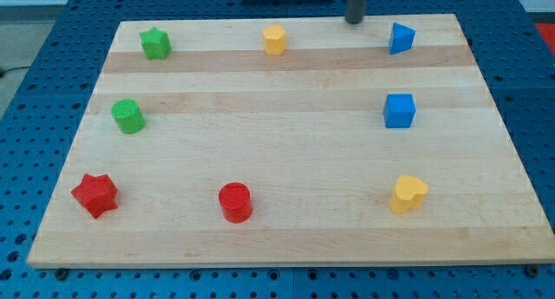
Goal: Place your arm in between the green star and the yellow hexagon
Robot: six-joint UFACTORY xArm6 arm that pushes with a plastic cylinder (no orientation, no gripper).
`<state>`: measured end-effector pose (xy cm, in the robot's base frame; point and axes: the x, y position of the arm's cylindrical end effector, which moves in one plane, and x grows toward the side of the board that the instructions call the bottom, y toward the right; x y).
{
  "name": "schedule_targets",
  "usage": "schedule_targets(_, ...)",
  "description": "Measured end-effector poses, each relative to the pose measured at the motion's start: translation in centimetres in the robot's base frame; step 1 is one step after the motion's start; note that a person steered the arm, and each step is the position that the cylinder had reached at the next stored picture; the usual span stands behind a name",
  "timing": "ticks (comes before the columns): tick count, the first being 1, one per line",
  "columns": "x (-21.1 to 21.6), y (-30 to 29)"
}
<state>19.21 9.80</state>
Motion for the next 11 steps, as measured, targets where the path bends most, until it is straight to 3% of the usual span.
schedule_targets(1,0.2,-7.8)
schedule_targets(3,0.1,-31.3)
schedule_targets(4,0.1,-34.0)
schedule_targets(7,2.2,-32.6)
schedule_targets(8,0.0,-30.8)
schedule_targets(10,0.4,-20.2)
schedule_targets(11,5.5,-21.6)
